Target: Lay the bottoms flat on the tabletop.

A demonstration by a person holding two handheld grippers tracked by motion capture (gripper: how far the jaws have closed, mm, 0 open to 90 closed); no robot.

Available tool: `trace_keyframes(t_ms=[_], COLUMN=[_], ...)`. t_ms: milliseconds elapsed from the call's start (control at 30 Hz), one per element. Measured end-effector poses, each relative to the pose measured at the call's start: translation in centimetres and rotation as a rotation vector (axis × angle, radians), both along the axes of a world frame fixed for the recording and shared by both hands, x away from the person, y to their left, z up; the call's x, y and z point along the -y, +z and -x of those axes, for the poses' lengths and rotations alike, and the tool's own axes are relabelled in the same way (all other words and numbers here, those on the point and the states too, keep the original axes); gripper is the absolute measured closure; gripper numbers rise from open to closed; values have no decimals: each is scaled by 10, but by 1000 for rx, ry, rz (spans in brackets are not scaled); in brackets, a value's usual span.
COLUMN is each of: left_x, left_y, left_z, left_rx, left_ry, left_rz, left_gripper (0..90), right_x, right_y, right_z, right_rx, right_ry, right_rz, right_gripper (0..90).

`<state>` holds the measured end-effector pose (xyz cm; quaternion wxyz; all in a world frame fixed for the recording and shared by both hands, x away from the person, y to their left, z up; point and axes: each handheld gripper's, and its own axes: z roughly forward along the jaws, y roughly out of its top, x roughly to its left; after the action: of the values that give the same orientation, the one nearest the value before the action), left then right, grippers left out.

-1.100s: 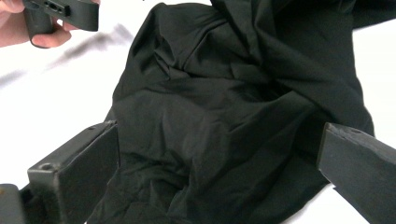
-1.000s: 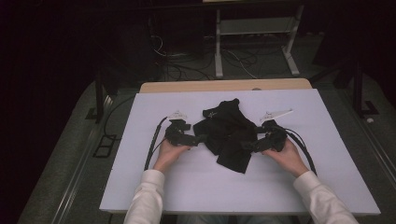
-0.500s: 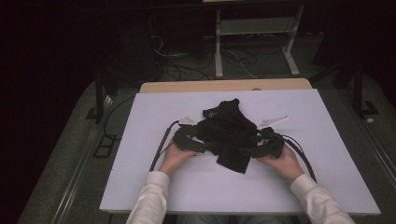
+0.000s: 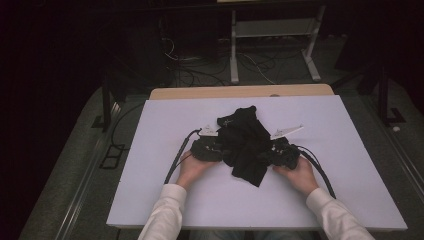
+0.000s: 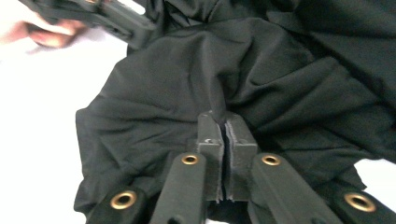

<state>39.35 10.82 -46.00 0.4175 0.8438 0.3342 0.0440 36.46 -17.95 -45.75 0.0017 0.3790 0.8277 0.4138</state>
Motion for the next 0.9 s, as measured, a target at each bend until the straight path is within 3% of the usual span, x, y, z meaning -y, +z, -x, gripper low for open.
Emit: trace_keyframes(t_ms=[67, 133, 167, 300, 533, 800, 900], left_x=[-1, -2, -2, -5, -17, -34, -36], left_y=[0, 0, 3, 8, 35, 57, 59], left_z=[-1, -2, -2, -3, 1, 6, 7], left_rx=[-2, 7, 31, 46, 96, 134, 130], left_ry=[9, 15, 28, 33, 36, 46, 47], left_rz=[-4, -1, -9, 7, 68, 120, 132], left_gripper=[785, 806, 830, 840, 842, 843, 843], right_x=[6, 9, 13, 27, 57, 78, 81], right_y=[1, 1, 3, 11, 34, 49, 52], right_z=[-4, -5, -7, -10, -11, -7, -7], right_rx=[-28, -36, -48, -37, -1, 26, 26], right_ry=[-10, -13, -32, -80, -128, -143, -147], right_rz=[-39, -50, -65, -107, -204, -254, -264], right_gripper=[866, 866, 868, 871, 871, 870, 871])
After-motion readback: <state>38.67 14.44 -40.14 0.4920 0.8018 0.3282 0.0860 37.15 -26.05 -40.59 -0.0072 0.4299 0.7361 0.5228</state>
